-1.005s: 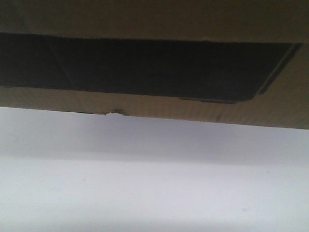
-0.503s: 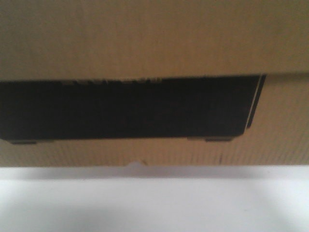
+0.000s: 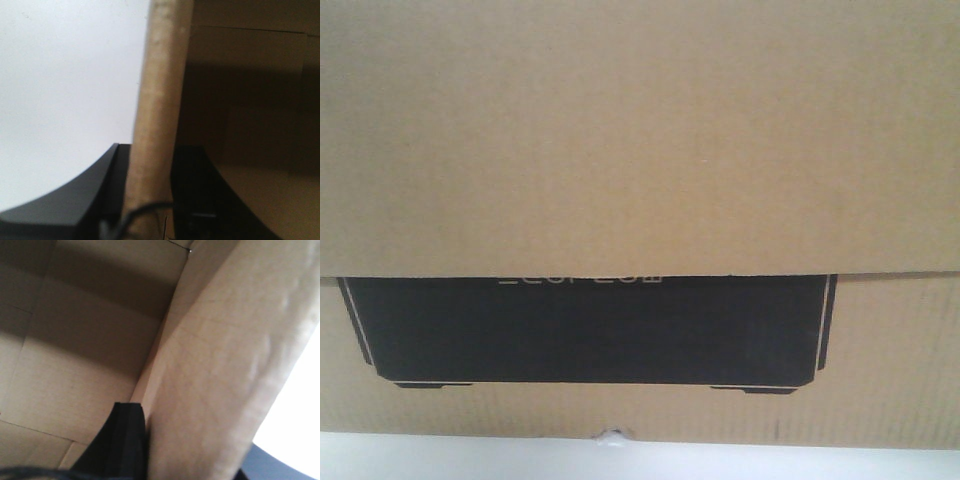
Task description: Grab box from left shelf to table start
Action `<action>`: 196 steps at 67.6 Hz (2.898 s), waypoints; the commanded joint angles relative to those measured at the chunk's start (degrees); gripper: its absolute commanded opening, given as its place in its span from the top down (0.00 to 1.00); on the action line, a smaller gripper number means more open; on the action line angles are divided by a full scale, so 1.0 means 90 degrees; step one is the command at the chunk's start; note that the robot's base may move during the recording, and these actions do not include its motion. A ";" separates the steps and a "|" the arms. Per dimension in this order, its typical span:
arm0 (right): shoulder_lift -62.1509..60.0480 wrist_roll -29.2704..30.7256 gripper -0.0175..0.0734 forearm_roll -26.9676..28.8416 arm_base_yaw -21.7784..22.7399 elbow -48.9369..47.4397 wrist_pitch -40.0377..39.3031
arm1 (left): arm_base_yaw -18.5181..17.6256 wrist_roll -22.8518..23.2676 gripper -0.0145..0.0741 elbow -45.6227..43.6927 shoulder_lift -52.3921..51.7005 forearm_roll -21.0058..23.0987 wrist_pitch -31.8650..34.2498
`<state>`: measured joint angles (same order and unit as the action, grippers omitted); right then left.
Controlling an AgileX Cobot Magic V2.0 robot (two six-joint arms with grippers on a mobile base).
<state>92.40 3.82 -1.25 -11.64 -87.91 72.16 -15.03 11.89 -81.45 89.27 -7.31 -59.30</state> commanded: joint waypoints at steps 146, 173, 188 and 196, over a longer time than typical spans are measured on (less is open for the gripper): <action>-0.9087 -0.0734 0.73 -0.0903 -0.0071 0.6431 -0.4868 | -0.0190 -0.0611 0.94 0.5952 -0.8937 0.0001 0.4596; -0.9833 -0.0734 0.73 -0.0932 -0.0071 0.7495 -0.6102 | -0.0190 -0.0611 0.94 0.6996 -0.9462 0.0001 0.5947; -0.9833 -0.0734 0.73 -0.0932 -0.0071 0.7495 -0.6102 | -0.0190 -0.0611 0.94 0.6996 -0.9462 0.0001 0.5947; -0.9833 -0.0734 0.73 -0.0932 -0.0071 0.7495 -0.6102 | -0.0190 -0.0611 0.94 0.6996 -0.9462 0.0001 0.5947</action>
<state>3.28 -2.87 -8.66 -12.35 -18.87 22.70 -16.34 6.52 -16.94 3.42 -6.97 -11.06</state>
